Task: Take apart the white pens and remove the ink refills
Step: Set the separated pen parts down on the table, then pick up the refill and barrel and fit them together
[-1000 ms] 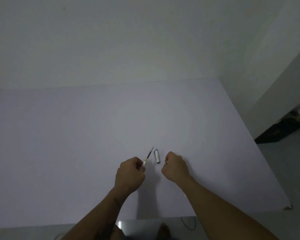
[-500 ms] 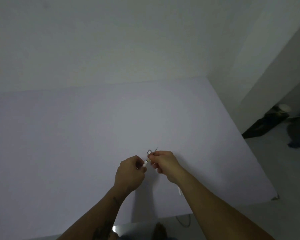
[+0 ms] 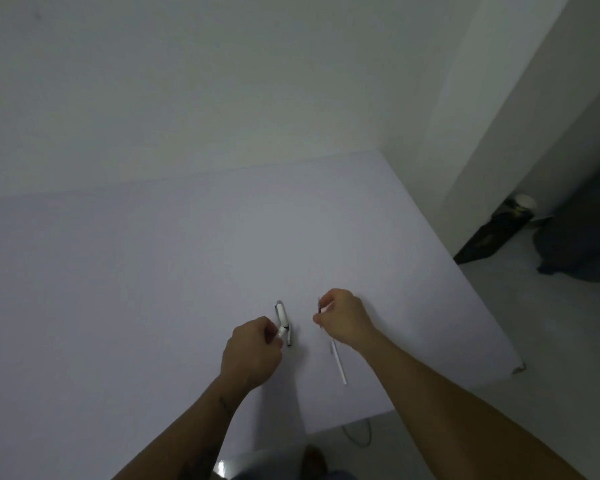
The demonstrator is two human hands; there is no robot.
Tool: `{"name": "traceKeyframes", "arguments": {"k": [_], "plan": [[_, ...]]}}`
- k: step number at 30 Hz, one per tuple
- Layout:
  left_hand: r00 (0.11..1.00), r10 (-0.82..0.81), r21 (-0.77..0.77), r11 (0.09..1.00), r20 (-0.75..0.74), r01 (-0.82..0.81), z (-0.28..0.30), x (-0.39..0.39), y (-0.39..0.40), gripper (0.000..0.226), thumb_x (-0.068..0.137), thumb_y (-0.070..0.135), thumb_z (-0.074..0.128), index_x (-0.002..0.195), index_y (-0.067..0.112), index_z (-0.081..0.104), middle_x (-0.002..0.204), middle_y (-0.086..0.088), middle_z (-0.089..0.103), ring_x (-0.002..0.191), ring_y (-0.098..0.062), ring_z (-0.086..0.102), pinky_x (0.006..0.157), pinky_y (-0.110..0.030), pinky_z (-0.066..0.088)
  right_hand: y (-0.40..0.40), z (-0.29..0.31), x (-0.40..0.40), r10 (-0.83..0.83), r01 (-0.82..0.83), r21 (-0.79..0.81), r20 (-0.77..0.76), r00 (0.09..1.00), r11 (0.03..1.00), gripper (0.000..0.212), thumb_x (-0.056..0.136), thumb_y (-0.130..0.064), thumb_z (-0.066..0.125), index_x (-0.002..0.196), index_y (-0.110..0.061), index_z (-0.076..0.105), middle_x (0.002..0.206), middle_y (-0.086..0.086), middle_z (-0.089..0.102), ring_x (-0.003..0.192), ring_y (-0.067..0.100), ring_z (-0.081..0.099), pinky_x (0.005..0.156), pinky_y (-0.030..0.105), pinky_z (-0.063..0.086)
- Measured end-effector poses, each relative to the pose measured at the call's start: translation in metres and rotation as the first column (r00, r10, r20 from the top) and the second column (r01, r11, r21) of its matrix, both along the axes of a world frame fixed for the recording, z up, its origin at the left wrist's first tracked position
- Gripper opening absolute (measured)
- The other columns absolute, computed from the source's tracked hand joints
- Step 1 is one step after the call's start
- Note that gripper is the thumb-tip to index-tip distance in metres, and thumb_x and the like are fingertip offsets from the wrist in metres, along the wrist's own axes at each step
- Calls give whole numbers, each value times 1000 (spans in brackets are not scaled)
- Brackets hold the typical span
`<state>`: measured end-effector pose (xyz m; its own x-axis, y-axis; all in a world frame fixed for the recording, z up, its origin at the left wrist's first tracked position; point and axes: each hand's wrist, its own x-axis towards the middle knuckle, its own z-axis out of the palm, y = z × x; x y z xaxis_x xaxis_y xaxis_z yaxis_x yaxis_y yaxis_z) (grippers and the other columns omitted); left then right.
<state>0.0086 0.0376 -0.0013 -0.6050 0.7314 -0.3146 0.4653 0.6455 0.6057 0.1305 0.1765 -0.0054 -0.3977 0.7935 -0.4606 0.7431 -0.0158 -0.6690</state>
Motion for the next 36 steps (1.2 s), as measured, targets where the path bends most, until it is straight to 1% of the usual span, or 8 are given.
{"name": "traceKeyframes", "arguments": {"k": [5, 10, 19, 22, 26, 29, 32, 36], "plan": [[1000, -20, -22, 1000, 18, 21, -4, -4, -8, 3, 85, 23, 65, 86, 20, 64, 83, 3, 66, 75, -16, 62, 70, -32, 54, -32, -13, -8, 218, -253, 153, 217, 952, 955, 23, 80, -12, 61, 98, -16, 47, 104, 11, 63, 91, 33, 64, 66, 30, 44], [996, -64, -18, 998, 63, 66, -9, -8, -17, 4, 85, 22, 65, 89, 19, 66, 84, 3, 67, 77, -17, 64, 77, -37, 57, -45, -17, -16, 285, -383, 244, 354, 891, 891, 39, 84, -13, 64, 116, -9, 44, 110, 13, 63, 98, 35, 65, 67, 32, 40], [990, -106, -3, 994, 94, 106, -10, -9, -19, 9, 88, 14, 59, 90, 14, 67, 86, -2, 67, 78, -23, 63, 74, -35, 52, -27, -3, 8, 131, -212, 256, 299, 945, 943, 16, 88, -22, 61, 91, -11, 50, 89, 6, 57, 73, 23, 53, 57, 25, 38], [988, -119, 4, 993, 103, 119, -9, -5, -16, 9, 87, 12, 58, 83, 17, 64, 84, -2, 66, 72, -21, 59, 72, -35, 52, -27, -4, 20, 154, -241, 183, 391, 907, 953, 15, 86, -25, 60, 86, -12, 53, 88, 5, 60, 77, 25, 59, 62, 26, 43], [985, -131, 1, 991, 110, 131, -6, 1, -13, 7, 87, 13, 59, 84, 15, 64, 86, -4, 69, 79, -26, 65, 76, -40, 55, -36, -7, 23, 191, -272, 134, 431, 882, 953, 22, 84, -21, 62, 100, -7, 64, 105, 11, 67, 95, 31, 68, 66, 27, 47], [986, -123, -3, 992, 108, 124, -1, 3, -12, 6, 88, 13, 60, 88, 14, 65, 91, -5, 69, 83, -27, 66, 78, -40, 55, -34, -1, 21, 218, -296, 127, 426, 878, 947, 9, 83, -16, 62, 88, -8, 60, 89, 6, 62, 84, 29, 65, 65, 28, 49], [988, -105, 7, 994, 117, 105, 3, 4, -12, 5, 87, 13, 60, 87, 16, 64, 91, -5, 69, 83, -26, 66, 77, -39, 55, -27, 9, 19, 206, -283, 138, 410, 889, 949, 22, 80, -15, 62, 68, -13, 44, 70, -2, 44, 72, 24, 54, 62, 27, 46], [989, -90, 3, 996, 114, 90, 6, 6, -13, 7, 88, 15, 60, 91, 14, 66, 94, -5, 69, 85, -25, 66, 81, -41, 57, -23, 12, 19, 229, -325, 135, 469, 853, 936, 7, 78, -15, 59, 78, -11, 54, 78, 2, 57, 79, 26, 62, 64, 26, 47]]}}
